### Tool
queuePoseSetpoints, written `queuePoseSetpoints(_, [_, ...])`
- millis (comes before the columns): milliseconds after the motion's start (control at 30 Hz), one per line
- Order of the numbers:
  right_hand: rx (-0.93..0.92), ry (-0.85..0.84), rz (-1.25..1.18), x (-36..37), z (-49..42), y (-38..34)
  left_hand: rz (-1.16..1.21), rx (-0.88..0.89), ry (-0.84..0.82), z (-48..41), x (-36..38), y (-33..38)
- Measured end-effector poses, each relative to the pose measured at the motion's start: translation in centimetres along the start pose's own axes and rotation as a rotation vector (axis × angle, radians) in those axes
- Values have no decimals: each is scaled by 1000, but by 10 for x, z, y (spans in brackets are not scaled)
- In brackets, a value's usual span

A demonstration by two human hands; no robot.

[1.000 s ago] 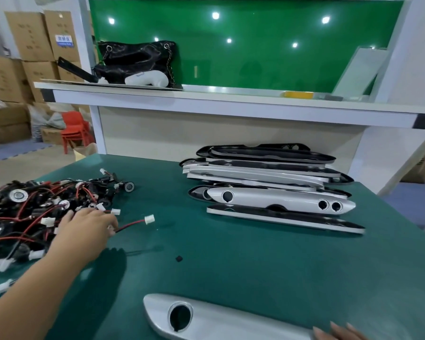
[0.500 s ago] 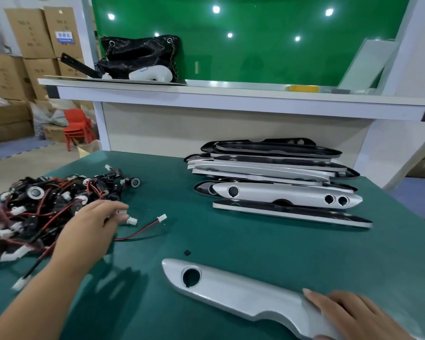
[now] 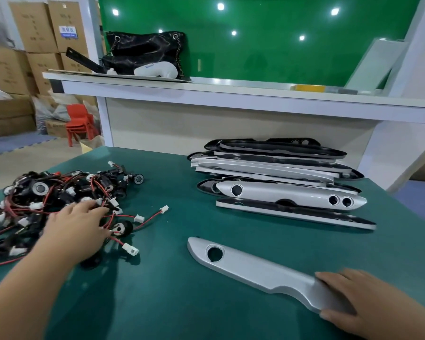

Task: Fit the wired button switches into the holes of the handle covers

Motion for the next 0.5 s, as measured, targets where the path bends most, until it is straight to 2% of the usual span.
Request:
queuePoseSetpoints(67, [-9, -9, -23, 2, -11, 0, 46, -78, -135, -4, 12, -15])
queuePoseSetpoints(100, [-1, -17, -32, 1, -16, -3, 65, -55, -150, -4, 15, -15])
queuePoseSetpoints(167, [17, -35, -68, 1, -29, -10, 47, 1, -90, -5, 11, -13])
queuePoseSetpoints(300, [11, 1, -84, 4, -52, -31, 95, -43, 114, -9, -12, -20])
queuePoseSetpoints(433, [36, 70, -71, 9, -57, -35, 580, -40, 432, -1, -64, -34])
queuePoseSetpoints(500, [43, 91, -85, 11, -55, -32, 809, -86, 496, 4, -85, -39])
Point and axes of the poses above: each hand's wrist, its own z-axis away from the middle knuckle, its own x-axis out of the palm, y = z × x, the point moved 8 cm from there along -z, towards the middle knuckle, and after that the axes turned 8 degrees about -x, right-handed, at the moved point
